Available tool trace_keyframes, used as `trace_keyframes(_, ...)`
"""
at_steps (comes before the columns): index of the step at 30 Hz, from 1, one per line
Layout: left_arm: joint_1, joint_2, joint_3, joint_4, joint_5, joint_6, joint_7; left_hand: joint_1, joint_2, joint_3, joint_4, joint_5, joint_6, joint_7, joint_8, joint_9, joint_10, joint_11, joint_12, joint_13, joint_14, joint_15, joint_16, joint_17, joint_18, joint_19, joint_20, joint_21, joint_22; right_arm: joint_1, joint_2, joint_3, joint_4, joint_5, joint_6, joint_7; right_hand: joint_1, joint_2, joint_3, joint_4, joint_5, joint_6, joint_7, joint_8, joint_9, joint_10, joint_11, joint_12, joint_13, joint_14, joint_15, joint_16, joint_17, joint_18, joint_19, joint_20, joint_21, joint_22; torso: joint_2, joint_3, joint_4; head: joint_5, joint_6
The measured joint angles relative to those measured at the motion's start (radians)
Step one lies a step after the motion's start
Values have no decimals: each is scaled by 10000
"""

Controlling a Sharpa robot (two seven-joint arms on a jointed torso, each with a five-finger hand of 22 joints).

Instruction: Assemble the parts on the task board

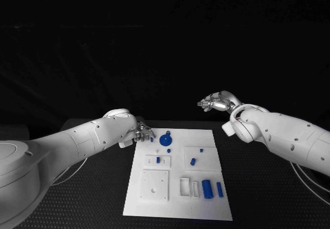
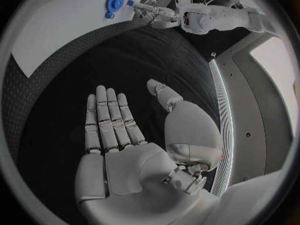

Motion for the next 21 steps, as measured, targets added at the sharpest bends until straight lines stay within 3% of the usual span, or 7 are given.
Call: trace_keyframes(21,-83,131,-2,-227,106,21,54,50,136,3,-113,0,0,0,0,7,0,0,0,-3,0,0,38,-23,0,0,0,0,-3,1,16,0,11,1,0,0,0,0,0,0,0,0,0,0,1,0,0,0,0,0,0,0,8,1,0,0,0,10,1,1,2,-16,-37)
